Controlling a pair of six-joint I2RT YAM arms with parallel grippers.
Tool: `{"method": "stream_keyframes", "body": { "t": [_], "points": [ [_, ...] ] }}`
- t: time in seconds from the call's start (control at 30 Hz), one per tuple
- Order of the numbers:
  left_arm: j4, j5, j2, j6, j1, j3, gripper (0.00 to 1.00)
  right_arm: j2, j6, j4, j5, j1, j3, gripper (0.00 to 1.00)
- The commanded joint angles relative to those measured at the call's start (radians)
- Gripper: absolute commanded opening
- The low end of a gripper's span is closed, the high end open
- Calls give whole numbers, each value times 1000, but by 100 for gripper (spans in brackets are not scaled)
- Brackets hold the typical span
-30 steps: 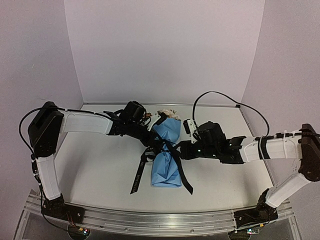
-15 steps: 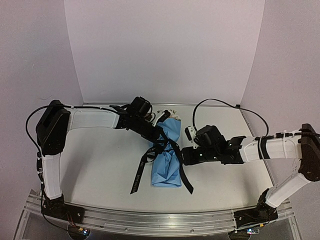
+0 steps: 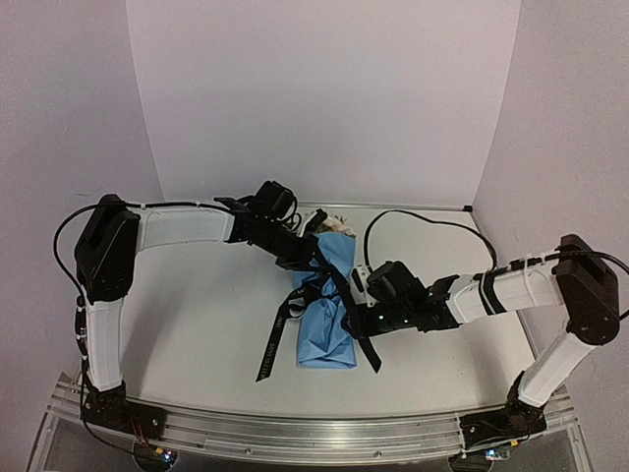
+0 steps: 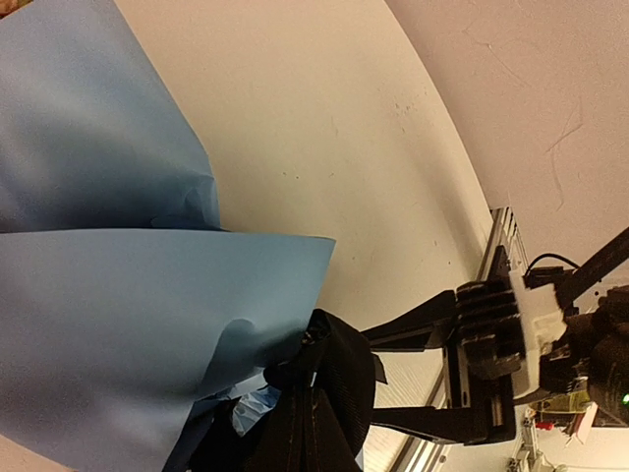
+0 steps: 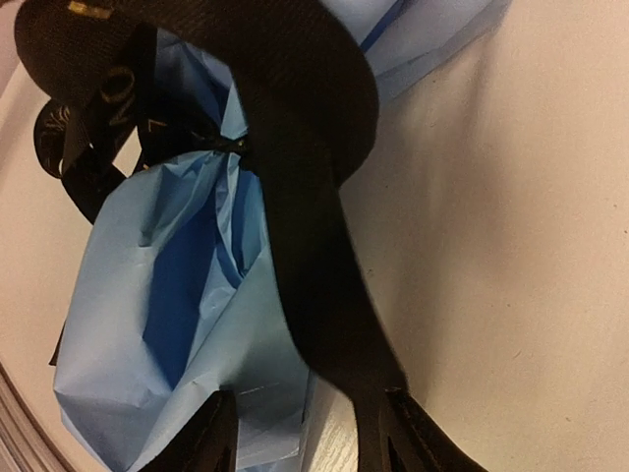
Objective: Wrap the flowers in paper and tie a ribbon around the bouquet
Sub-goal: Cross the half-tied ribbon over the folded bouquet.
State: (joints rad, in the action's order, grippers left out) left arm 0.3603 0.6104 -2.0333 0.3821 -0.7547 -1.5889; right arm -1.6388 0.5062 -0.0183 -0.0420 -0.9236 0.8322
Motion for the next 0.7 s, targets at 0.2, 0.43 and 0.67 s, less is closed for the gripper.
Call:
{"method": "stream_keyframes", "body": {
  "t": [0.2, 0.43, 0.67],
  "points": [
    [44, 29, -10, 73, 38, -11, 0, -10, 18, -56, 28, -4, -10, 15],
    [78, 49, -33, 44, 70, -26, 0, -3, 23, -25, -68, -2, 16, 0],
    [52, 49, 23, 68, 71, 83, 0, -32, 32, -16, -218, -20, 44, 0]
  ]
}}
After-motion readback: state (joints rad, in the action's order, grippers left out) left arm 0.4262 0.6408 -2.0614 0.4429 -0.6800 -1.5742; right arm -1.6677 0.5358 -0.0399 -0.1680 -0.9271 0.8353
